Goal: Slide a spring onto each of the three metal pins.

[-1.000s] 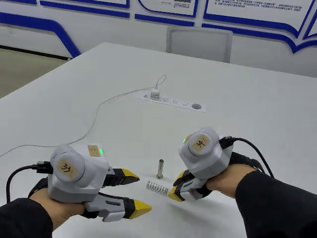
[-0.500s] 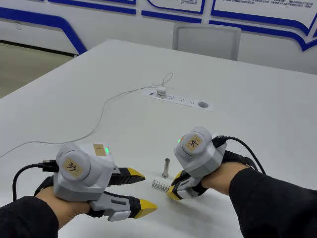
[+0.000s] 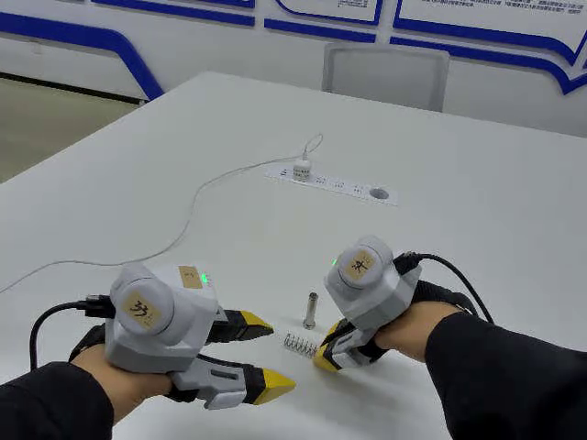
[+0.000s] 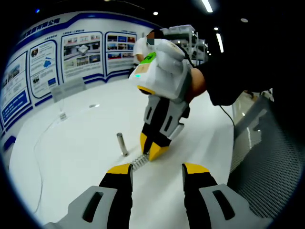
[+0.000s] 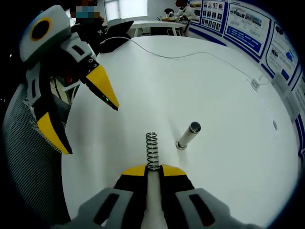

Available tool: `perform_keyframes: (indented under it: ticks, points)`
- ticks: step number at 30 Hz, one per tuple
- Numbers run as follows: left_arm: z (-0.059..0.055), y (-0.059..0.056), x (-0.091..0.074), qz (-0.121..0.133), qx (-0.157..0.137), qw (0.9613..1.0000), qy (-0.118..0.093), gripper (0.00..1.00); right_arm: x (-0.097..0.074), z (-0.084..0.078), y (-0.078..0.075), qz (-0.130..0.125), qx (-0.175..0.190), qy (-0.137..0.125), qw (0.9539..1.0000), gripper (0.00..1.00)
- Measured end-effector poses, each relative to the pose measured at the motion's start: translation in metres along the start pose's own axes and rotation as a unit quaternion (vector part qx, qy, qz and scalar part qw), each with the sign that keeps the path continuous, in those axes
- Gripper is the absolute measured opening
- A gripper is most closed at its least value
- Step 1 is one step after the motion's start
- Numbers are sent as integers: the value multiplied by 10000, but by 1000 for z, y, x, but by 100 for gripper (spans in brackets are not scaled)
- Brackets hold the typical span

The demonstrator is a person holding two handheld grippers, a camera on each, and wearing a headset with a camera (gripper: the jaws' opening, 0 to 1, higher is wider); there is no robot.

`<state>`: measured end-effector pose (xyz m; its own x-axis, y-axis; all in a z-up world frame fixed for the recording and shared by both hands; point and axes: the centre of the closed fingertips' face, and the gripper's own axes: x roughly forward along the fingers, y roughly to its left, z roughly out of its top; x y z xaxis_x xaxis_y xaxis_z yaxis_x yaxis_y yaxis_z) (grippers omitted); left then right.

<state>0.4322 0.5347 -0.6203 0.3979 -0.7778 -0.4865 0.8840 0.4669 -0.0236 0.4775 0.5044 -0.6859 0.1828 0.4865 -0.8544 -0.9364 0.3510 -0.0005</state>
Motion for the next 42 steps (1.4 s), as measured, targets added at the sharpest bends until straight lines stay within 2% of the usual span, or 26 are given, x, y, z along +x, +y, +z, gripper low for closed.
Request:
perform_keyframes:
  ticks: [9,14,18,23,28,35,42]
  points:
    - [-2,-5,4,-58,164,9998,118,42,-22,2,10,-24,-301,49,9995,11]
    - [-5,-11,7,-97,492,9983,290,41,-38,6,28,122,-595,186,9980,11]
    - [-6,-12,9,-128,620,9974,342,40,-48,8,38,175,-800,266,9963,11]
    - [-5,-13,9,-141,745,9966,326,36,-58,15,49,262,-942,280,9948,11]
    - [-4,-14,10,-137,950,9949,319,29,-65,21,59,318,-1033,285,9937,11]
    - [0,-18,10,-206,1169,9926,236,14,-70,21,61,323,-1079,376,9929,11]
    - [0,-17,9,-210,1190,9924,214,12,-79,31,64,326,-1129,279,9927,11]
